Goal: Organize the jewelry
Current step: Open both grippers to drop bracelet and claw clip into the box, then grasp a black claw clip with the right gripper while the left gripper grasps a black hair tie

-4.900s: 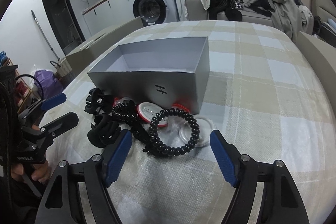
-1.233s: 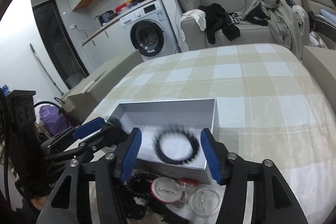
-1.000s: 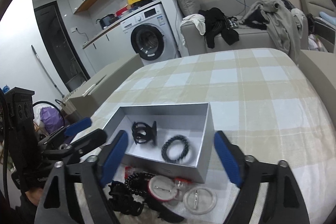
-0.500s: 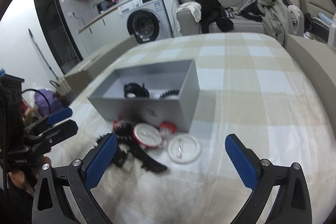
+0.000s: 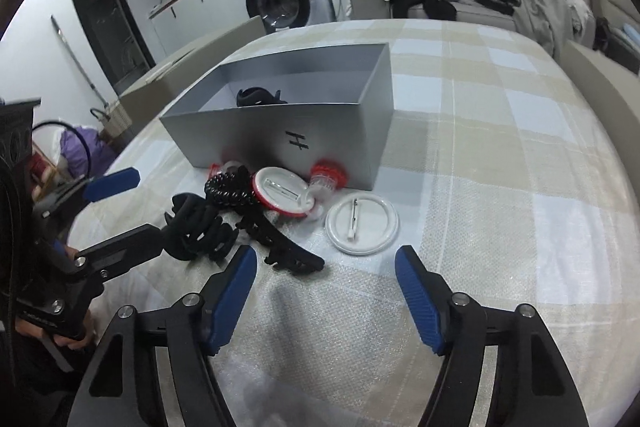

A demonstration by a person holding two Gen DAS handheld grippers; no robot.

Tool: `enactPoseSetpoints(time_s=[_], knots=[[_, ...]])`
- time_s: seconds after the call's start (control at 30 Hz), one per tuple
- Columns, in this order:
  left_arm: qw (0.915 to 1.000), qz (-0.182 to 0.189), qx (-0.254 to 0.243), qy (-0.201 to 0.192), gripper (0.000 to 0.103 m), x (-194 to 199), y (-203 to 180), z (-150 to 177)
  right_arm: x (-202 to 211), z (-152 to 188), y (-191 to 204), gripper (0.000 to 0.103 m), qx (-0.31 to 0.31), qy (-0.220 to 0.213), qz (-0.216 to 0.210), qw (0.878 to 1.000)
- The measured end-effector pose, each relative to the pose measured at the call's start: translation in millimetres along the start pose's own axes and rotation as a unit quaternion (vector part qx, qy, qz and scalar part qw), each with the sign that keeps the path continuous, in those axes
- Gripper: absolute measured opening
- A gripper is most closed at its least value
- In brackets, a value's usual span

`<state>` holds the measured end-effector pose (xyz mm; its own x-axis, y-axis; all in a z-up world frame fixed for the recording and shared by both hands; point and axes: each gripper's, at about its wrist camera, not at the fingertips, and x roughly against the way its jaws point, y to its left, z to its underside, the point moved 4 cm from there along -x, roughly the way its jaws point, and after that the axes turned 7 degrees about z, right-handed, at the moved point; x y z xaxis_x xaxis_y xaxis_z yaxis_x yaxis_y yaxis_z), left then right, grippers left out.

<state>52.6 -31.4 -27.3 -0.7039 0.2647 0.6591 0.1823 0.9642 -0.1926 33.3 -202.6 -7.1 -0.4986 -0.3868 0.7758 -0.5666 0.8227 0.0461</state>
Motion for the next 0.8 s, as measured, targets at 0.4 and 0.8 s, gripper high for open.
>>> enactPoseSetpoints(time_s=[0.4, 0.8], knots=[[0.9985, 0.033, -0.043, 0.009, 0.078, 1.5, -15.6, 6.2, -3.4, 2.3, 16.1, 0.041, 0.035, -0.001, -0.016, 0.999], [0.9984, 0.038, -0.039, 0.013, 0.074, 1.9, -13.2, 7.1, -1.2, 4.4, 23.8, 0.031, 0.071, 0.002, -0.007, 0.997]])
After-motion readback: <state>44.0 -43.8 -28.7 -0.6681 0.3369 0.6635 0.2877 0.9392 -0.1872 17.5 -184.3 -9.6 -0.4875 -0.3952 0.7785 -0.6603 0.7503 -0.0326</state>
